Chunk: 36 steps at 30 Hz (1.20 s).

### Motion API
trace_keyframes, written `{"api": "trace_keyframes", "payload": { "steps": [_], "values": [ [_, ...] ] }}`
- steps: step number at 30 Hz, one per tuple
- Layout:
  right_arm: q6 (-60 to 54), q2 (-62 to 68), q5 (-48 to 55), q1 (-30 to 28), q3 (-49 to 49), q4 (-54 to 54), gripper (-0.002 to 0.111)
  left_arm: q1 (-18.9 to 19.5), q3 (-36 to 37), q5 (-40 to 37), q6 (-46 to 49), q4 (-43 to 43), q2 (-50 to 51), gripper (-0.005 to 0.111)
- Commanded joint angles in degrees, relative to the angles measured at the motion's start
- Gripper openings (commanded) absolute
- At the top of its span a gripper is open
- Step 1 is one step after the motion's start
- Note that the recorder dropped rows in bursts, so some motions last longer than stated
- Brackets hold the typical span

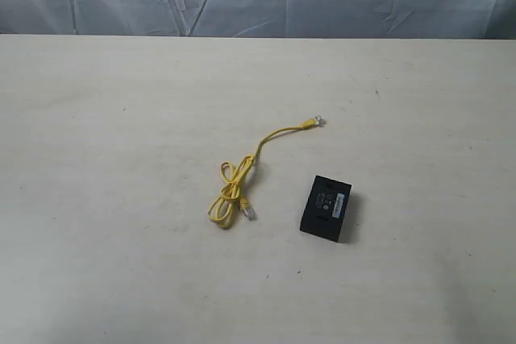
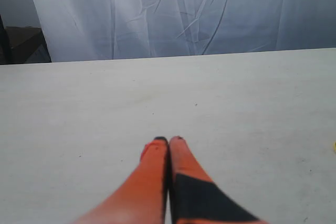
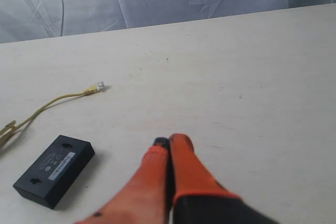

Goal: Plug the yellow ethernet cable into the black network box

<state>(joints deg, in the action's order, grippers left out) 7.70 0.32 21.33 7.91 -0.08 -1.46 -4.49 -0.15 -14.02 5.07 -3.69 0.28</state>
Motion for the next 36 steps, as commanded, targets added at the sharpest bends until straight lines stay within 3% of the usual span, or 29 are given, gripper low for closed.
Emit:
{"api": "trace_keyframes", "payload": {
  "steps": [1,6,13,28,31,36],
  "values": [
    [-0.1,-0.3,-0.6,0.1,0.1,0.0,-0.001,0.3,0.1,0.8,0.0,0.1,-0.3,0.000],
    [-0.1,-0.3,-0.6,0.1,0.1,0.0,-0.001,0.3,0.1,4.7,0.0,1.0,-0.3,0.000],
    [-0.1,-0.3,-0.6,0.1,0.1,0.0,-0.001,0.3,0.1,19.2,0.0,1.0,-0.3,0.000],
    [-0.1,-0.3,-0.8,0.1,0.1,0.0,-0.001,0.3,0.1,26.4,-0.1,0.1,-0.3,0.000],
    [-0.1,-0.3,-0.8,0.1,0.1,0.0,-0.001,0.3,-1.8,24.8,-0.1,-1.8,-0.3,0.000],
    [-0.1,-0.3,-0.6,0.1,0.1,0.0,-0.001,0.3,-13.6,13.6,1.6,1.1,5.9,0.000]
  ]
}}
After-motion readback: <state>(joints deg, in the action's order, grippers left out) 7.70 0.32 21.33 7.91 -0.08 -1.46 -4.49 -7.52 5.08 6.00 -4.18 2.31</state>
